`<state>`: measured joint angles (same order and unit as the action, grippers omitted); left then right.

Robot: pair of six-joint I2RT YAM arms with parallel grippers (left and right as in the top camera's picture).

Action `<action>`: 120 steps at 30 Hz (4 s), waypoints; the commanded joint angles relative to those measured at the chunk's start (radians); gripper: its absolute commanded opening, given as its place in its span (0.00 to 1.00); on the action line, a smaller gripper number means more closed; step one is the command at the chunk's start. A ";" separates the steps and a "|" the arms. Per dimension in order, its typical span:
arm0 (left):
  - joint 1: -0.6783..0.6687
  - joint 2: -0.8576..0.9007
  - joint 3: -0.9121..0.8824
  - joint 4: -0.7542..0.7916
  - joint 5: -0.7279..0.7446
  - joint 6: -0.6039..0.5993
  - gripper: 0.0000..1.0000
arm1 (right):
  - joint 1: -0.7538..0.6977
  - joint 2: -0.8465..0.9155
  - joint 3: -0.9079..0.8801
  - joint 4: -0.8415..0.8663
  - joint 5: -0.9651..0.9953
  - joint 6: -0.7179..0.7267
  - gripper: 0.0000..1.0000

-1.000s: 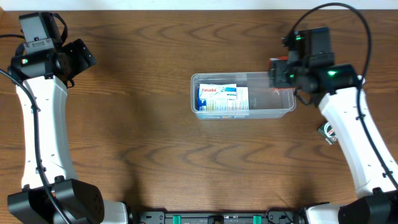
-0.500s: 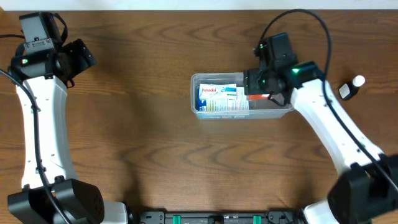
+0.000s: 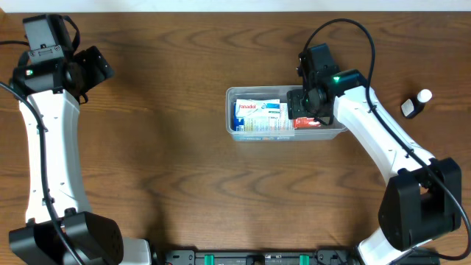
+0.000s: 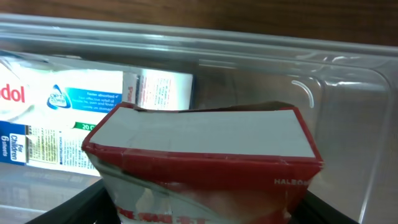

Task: Pack container
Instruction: 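Carry the red box over the container's right end and lower it, then release the red box and push it flat with the right gripper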

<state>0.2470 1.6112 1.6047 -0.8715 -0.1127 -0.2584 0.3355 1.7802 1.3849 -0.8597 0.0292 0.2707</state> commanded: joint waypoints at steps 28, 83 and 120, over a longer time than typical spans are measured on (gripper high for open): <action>0.003 0.001 0.004 -0.003 -0.015 0.006 0.98 | -0.003 0.006 -0.146 0.089 0.110 0.092 0.71; 0.003 0.001 0.004 -0.003 -0.015 0.006 0.98 | -0.174 -0.010 -0.134 0.057 0.079 -0.272 0.01; 0.003 0.001 0.004 -0.003 -0.015 0.006 0.98 | -0.173 0.073 -0.138 0.082 -0.011 -0.271 0.01</action>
<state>0.2470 1.6112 1.6047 -0.8715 -0.1127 -0.2584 0.1684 1.8503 1.2434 -0.7807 0.0349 0.0132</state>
